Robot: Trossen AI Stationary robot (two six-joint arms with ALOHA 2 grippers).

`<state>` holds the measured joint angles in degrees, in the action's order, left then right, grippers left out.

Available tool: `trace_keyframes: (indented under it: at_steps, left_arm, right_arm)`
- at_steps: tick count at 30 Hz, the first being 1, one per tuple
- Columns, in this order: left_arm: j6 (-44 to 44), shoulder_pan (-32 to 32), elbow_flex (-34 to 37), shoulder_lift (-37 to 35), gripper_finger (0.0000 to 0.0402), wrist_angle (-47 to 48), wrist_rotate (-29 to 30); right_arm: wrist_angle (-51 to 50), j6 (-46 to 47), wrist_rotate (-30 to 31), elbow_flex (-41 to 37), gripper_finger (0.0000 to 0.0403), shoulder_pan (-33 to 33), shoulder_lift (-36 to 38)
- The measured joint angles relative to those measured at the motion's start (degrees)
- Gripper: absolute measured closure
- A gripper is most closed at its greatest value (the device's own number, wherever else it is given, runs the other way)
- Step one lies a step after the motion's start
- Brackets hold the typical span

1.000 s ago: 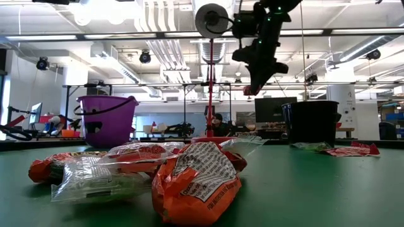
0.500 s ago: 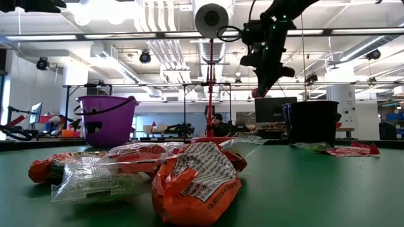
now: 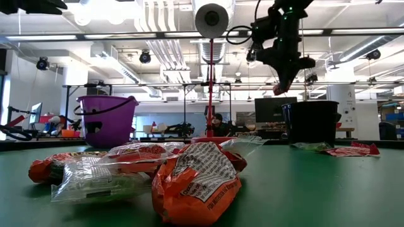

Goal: Sort candy
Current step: Put the orange chocolate into the black bucket, then put the green gummy into the light green bucket

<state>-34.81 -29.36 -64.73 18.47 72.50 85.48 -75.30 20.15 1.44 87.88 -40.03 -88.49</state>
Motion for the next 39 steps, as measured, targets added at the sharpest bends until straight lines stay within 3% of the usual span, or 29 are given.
trace_keyframes:
  at_steps: [7, 12, 26, 33, 39]
  left_arm:
    - [-0.4, 0.0, 0.0, 0.1, 0.0264, 0.0, -3.6]
    - [-0.4, 0.0, 0.0, 0.6, 0.0264, -0.1, -4.8]
    - [-0.2, 0.0, 0.0, 5.3, 0.0264, -0.1, -11.9]
    - [-0.2, 0.0, 0.0, 7.7, 0.0264, -0.7, -15.2]
    - [-0.2, 0.0, 0.0, 9.5, 0.0264, -2.1, -20.1]
  right_arm:
    - [-5.8, 1.8, 0.1, 0.0, 0.038, 0.0, 2.2]
    - [-5.9, 2.1, 3.4, 0.0, 0.0366, 0.1, 3.1]
    - [-11.9, 4.9, 2.9, -0.3, 0.0266, 0.3, 3.1]
    - [-11.8, 2.7, -7.2, -0.3, 0.0247, 3.2, 3.2]
    - [-11.8, 2.8, -7.9, -0.3, 0.0245, 10.0, 3.2]
